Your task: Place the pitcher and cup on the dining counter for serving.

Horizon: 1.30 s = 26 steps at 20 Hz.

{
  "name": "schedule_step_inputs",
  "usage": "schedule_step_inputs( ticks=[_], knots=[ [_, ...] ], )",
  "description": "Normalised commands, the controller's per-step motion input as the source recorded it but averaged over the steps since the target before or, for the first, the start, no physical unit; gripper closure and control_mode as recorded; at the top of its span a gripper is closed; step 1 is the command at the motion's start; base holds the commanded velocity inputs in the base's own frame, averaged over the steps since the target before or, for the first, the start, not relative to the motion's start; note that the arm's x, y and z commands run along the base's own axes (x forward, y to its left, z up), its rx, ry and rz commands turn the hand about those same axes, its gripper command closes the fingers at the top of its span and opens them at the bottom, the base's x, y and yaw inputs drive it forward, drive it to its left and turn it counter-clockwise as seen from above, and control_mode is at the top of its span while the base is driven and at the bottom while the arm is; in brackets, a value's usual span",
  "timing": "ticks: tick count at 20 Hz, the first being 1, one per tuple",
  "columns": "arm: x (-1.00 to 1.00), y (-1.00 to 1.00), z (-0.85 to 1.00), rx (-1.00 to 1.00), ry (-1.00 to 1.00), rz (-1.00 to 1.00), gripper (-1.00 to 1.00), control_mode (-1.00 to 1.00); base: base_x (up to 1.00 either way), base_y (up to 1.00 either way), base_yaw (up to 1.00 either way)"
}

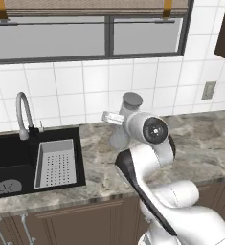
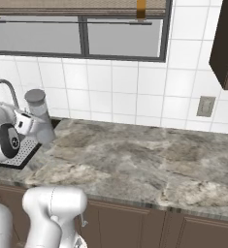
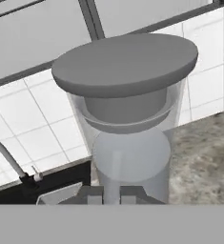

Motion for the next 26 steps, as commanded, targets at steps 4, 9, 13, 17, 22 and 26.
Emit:
schedule_step_inputs(
  ticks=[4,9,13,17,22,26],
  knots=[
    [-0.25,-0.63,0.78,0.13,-0.39,0.28,1.00,-1.00,0.00,0.00,0.00],
    [-0.04,-0.28,0.25,0.05,-0.09,0.10,1.00,-1.00,0.00,0.00,0.00],
    [0.08,-0.06,0.01,0.01,0.03,0.02,1.00,1.00,-0.09,-0.16,0.16],
    [0.00,0.00,0.00,0.00,0.00,0.00,1.00,1.00,-0.66,-0.23,0.75],
    [0.00,0.00,0.00,0.00,0.00,0.00,1.00,1.00,-0.40,-0.01,0.99],
    [0.00,0.00,0.00,0.00,0.00,0.00,1.00,1.00,-0.16,0.01,1.00]
  ],
)
